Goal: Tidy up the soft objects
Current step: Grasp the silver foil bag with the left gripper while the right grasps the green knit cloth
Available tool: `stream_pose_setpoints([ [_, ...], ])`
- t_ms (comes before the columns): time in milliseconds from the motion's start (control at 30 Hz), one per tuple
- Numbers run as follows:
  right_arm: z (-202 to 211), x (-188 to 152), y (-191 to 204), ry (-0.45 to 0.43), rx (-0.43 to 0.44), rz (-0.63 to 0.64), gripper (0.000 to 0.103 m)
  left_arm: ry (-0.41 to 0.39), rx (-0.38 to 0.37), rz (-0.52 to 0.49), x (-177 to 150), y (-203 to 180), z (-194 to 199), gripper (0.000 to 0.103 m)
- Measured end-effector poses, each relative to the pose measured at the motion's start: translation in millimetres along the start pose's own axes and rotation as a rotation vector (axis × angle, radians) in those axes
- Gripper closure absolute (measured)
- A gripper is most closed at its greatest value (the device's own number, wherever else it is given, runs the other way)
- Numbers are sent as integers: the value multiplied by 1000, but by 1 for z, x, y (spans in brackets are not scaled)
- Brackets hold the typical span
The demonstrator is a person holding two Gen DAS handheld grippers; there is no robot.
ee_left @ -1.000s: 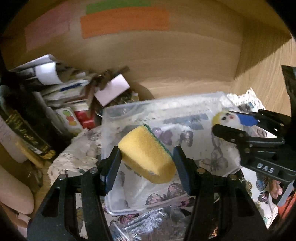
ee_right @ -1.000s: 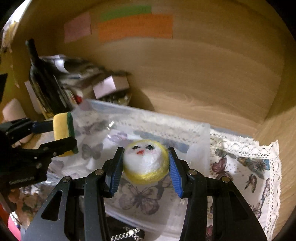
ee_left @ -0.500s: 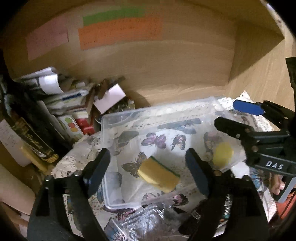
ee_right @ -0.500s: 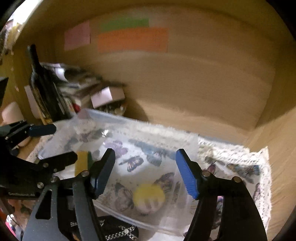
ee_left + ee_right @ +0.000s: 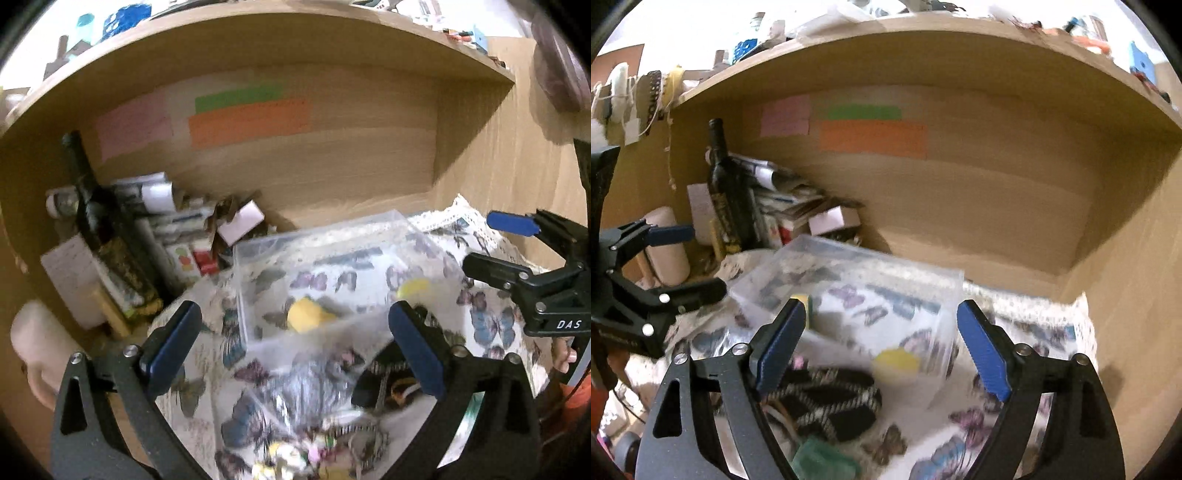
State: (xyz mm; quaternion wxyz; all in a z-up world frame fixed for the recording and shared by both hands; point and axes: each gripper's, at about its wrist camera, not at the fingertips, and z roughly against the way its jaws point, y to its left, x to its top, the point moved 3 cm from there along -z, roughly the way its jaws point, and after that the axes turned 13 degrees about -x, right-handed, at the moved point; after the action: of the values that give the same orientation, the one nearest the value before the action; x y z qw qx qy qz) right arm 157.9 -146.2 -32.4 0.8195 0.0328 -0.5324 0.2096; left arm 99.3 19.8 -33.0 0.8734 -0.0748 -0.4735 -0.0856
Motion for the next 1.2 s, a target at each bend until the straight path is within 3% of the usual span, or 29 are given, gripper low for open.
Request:
stream_pose_setpoints([
  [200,9,-40,6,71,13,-32,21,71,-7,75,-44,10,-5,0],
  [500,2,-110,21,290,114,-34,22,216,-24,173,-89,27,-41,0],
  [600,0,-120,20,320,117,-28,36,235,-30,190,-90,31,-51,0],
  [667,0,-125,20,333,110,-21,51,244,-22,209,-89,35,-58,0],
  [800,-4,-137,13,366,108,-18,59,248,-30,257,-88,41,-64,2],
  [833,-3,-139,11,365,108,-23,65,247,-34,258,-87,40,-66,5],
  [933,0,-141,6,358,108,-39,85,272,-98,247,-88,37,-74,36],
  [1000,1,-141,2,350,100,-49,88,281,-117,223,-88,32,-75,53],
  [1100,4,-137,-3,320,70,-58,89,258,-120,195,-88,27,-68,66],
  [1200,9,-128,-7,275,34,-61,90,244,-118,203,-88,26,-59,72],
])
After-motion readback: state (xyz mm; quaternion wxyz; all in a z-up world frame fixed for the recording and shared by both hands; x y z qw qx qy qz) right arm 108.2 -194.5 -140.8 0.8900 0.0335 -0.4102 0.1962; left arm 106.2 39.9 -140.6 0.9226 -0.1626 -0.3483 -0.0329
